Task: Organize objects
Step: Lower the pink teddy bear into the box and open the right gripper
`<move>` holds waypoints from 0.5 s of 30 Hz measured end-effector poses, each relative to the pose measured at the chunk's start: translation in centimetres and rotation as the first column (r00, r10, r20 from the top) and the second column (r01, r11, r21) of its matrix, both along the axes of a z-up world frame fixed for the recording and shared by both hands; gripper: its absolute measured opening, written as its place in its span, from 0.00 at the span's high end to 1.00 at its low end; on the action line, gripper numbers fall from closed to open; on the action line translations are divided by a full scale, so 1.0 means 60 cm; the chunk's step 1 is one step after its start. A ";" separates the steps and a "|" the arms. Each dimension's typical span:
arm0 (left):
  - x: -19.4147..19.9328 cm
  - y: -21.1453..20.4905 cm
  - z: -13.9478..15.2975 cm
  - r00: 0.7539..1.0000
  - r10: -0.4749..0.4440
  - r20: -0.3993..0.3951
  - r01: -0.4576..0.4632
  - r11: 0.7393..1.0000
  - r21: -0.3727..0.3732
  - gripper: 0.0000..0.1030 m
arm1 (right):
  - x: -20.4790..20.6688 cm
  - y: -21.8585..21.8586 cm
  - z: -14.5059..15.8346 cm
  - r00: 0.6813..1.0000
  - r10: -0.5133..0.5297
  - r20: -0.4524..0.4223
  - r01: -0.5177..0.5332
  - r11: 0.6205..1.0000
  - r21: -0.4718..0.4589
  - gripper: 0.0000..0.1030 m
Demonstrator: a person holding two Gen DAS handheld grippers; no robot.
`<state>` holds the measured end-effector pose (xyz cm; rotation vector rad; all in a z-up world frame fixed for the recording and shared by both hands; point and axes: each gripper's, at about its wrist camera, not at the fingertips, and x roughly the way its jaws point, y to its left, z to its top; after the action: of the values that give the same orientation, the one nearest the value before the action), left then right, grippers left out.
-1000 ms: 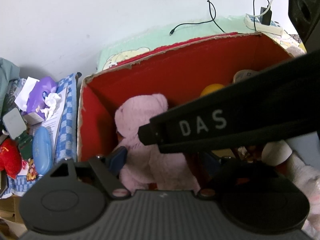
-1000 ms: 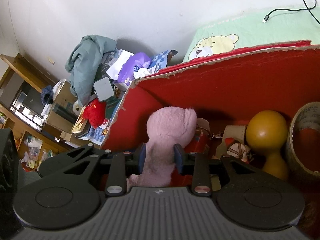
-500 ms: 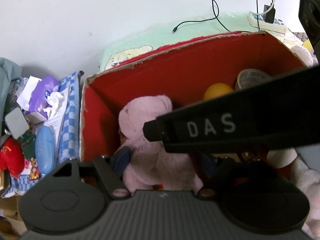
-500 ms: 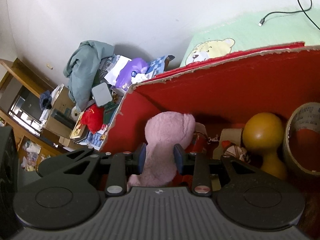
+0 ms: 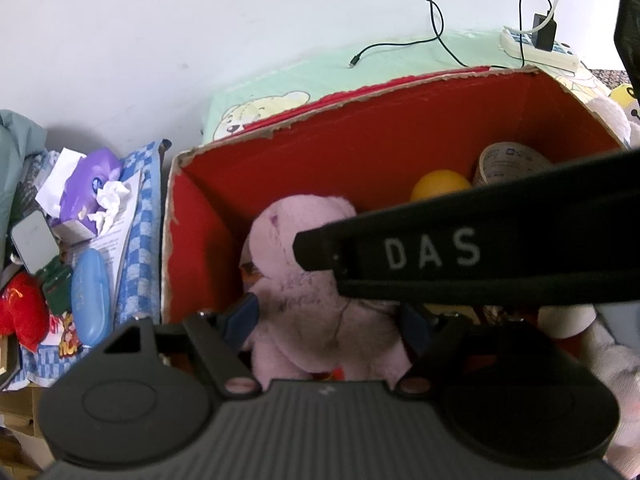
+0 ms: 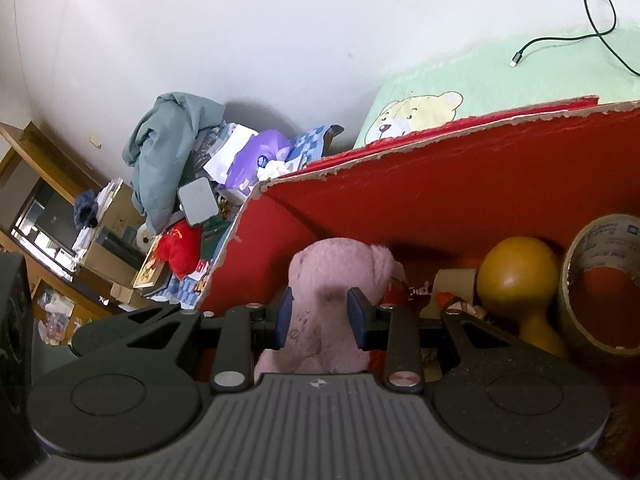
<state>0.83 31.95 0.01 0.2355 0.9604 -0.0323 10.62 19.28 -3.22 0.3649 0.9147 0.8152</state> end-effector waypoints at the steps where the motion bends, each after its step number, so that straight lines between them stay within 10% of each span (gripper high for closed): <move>1: 0.000 0.000 0.000 1.000 0.001 0.000 -0.001 1.000 0.001 0.24 | -0.001 -0.001 0.000 1.000 -0.004 0.005 0.004 1.000 0.001 0.67; 15: -0.004 -0.001 0.002 1.000 0.009 0.018 -0.009 1.000 -0.001 0.23 | -0.006 -0.007 -0.002 0.997 -0.073 0.007 0.073 0.997 -0.016 0.67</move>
<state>0.58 31.87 0.13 0.2303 0.9438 -0.0223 10.24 18.86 -3.32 0.3792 0.8964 0.7415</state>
